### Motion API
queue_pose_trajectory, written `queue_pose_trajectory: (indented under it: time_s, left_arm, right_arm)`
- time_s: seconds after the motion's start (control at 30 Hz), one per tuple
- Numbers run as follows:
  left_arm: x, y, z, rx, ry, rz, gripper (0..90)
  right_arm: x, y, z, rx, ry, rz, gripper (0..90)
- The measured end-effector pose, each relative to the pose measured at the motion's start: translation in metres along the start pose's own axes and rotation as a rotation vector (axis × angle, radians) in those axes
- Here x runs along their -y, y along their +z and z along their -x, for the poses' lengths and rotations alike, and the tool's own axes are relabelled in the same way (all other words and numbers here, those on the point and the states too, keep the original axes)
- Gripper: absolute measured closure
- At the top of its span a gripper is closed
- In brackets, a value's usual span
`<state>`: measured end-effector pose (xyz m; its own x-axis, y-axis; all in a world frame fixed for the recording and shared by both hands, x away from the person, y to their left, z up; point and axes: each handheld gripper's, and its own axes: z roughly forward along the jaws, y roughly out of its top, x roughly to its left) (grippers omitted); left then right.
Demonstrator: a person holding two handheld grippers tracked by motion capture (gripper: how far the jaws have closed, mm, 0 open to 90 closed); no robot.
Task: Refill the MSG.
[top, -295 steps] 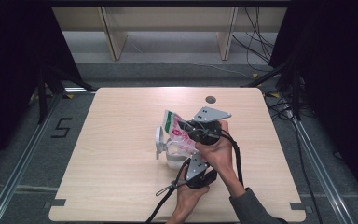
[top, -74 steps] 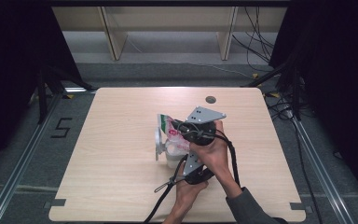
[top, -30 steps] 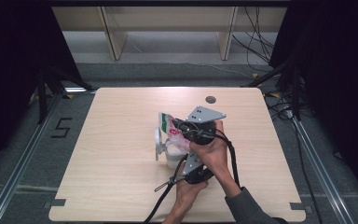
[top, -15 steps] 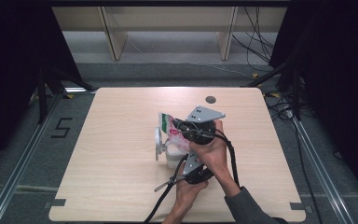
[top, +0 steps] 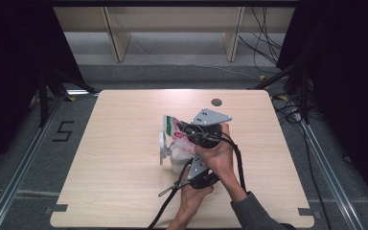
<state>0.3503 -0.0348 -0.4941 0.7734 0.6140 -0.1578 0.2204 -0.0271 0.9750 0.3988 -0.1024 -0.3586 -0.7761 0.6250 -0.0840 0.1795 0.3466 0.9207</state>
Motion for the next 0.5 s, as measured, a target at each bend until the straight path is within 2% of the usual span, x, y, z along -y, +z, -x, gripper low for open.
queue_pose_trajectory:
  time_s: [0.03,0.1,0.13,0.17,0.2,0.23,0.27,0.3,0.37,0.43,0.5]
  left_arm:
    - [0.0006,0.0027,0.0034,0.018,-0.047,0.042,79.2]
    - [0.0011,0.003,0.0034,0.015,-0.046,0.038,79.2]
    - [0.0006,0.0004,0.0004,0.001,0.001,-0.003,79.2]
    - [0.0014,0.0037,0.0043,0.019,-0.048,0.048,79.2]
    - [0.0016,0.0038,0.0045,0.024,-0.05,0.049,79.2]
    - [0.0015,0.0033,0.0049,0.019,-0.052,0.041,79.2]
    - [0.0018,0.0034,0.0051,0.019,-0.054,0.04,79.2]
    - [0.0017,0.0031,0.0053,0.018,-0.052,0.038,79.2]
    - [0.0011,0.0024,0.0059,0.017,-0.044,0.038,79.3]
    - [0.0011,0.0023,0.0068,0.004,-0.028,0.035,79.3]
    - [0.0009,0.0015,0.0068,0.004,-0.029,0.031,79.3]
  right_arm:
    - [-0.0002,-0.0001,0.0009,-0.006,-0.005,0.004,89.5]
    - [-0.0002,-0.0009,0.0014,0.0,-0.006,0.002,89.6]
    - [-0.0001,-0.0011,0.0019,-0.002,-0.006,-0.004,89.6]
    - [0.0,-0.0013,0.002,-0.007,-0.001,-0.006,89.6]
    - [-0.0002,-0.0019,0.0027,-0.005,-0.007,-0.003,89.6]
    - [-0.0003,-0.0024,0.0021,-0.01,0.007,-0.009,89.7]
    - [-0.0004,-0.0027,0.0035,0.005,-0.01,0.004,89.7]
    - [-0.0004,-0.0043,0.0021,-0.01,0.029,-0.006,89.7]
    - [-0.0009,-0.0053,0.0038,0.005,0.011,0.016,89.8]
    - [-0.0025,-0.0074,0.004,-0.011,-0.003,0.004,89.9]
    - [-0.0036,-0.0091,0.0044,-0.01,-0.015,0.01,90.0]
